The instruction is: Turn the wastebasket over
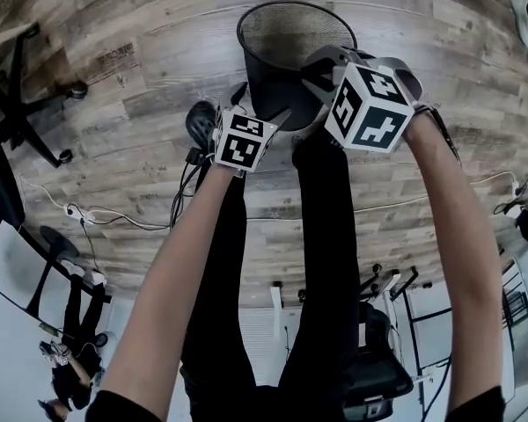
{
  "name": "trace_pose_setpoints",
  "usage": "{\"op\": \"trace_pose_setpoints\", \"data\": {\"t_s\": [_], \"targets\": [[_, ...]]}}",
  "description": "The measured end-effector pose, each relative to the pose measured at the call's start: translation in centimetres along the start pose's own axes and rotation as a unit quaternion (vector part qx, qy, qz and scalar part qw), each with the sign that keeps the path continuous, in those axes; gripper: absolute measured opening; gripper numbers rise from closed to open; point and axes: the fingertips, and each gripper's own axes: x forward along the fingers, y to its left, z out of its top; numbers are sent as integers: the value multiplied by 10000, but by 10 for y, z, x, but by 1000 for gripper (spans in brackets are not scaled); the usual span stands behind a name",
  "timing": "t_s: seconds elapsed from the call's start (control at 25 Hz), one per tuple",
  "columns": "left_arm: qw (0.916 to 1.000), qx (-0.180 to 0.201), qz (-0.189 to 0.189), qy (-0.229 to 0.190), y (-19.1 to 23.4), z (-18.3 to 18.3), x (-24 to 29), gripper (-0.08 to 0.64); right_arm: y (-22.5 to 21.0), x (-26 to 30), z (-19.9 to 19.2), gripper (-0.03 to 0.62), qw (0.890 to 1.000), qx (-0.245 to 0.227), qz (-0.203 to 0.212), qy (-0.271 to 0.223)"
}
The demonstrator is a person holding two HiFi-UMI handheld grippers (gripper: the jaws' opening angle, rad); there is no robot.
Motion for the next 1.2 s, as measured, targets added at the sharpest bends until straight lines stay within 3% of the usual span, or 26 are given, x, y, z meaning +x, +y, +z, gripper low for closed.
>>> {"op": "trace_pose_setpoints", "data": {"t_s": [0.28,0.64,1.04,1.2], "targets": [[9996,89,102,-245,31,27,-26,443,-10,-6,3,52,9997,-10,-211,155],[9977,127,-11,-659,35,66,-46,443,-43,-21,11,52,9949,-290,-889,387],[9910,-533,89,-1223,60,89,-75,442,-18,-13,5,52,9967,-180,-700,361],[9812,-1125,9,-1570,67,98,-89,442,1,-6,1,52,9979,-19,-581,278]]}}
